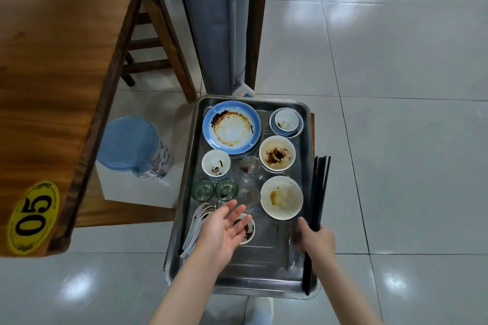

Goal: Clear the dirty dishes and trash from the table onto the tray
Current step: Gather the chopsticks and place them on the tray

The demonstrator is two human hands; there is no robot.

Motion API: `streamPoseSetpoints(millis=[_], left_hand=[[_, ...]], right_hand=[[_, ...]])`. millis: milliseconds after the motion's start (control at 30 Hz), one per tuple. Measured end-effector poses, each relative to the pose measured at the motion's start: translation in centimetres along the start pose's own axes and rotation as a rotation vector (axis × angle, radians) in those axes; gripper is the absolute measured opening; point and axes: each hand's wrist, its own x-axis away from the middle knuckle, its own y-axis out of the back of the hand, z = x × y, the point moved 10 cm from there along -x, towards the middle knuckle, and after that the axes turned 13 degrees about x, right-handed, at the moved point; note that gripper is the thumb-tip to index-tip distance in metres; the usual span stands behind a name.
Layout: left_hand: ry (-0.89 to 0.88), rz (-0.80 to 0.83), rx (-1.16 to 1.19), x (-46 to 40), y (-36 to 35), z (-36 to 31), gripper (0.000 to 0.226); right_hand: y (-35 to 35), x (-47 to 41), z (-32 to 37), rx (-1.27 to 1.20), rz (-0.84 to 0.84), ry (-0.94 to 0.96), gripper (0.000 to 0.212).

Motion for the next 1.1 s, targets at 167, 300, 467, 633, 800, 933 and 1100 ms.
streamPoseSetpoints(millis=[167, 300, 467, 633, 800, 933, 1100], left_hand=[[-0.039, -0.015, -0.053, -0.2, 1.0, -0.8, 0.018], [-0.179, -0.057, -0.212, 0.0, 1.6, -2.6, 0.02], [-0.353, -0.028, -0.425, 0.8, 0.9, -4.7, 0.021], [-0.504, 0.01, -0.628, 1.3, 0.8, -5.8, 0.019], [-0.5, 0.015, -0.679, 0.8, 2.3, -5.5, 0.018], [-0.548, 0.018, -0.766, 0.7, 2.9, -5.6, 0.016], [-0.624, 0.02, -0.853, 0.7, 2.9, -5.9, 0.013]], right_hand=[[-0.9, -0.7, -1.2, 0.132, 0.029, 0.01, 0.014], [-1.4, -0.8, -0.9, 0.239, 0.047, 0.025, 0.017], [-1.7, -0.6, 0.0, 0.486, 0.054, 0.078, 0.013], [-2.0, -0.1, 0.6, 0.696, 0.012, 0.146, 0.032], [-1.9, -0.1, 0.8, 0.756, -0.014, 0.173, 0.039], [-2.1, -0.2, 1.1, 0.801, -0.036, 0.173, 0.037], [-1.6, -0.2, 1.2, 0.856, -0.084, 0.163, 0.02]])
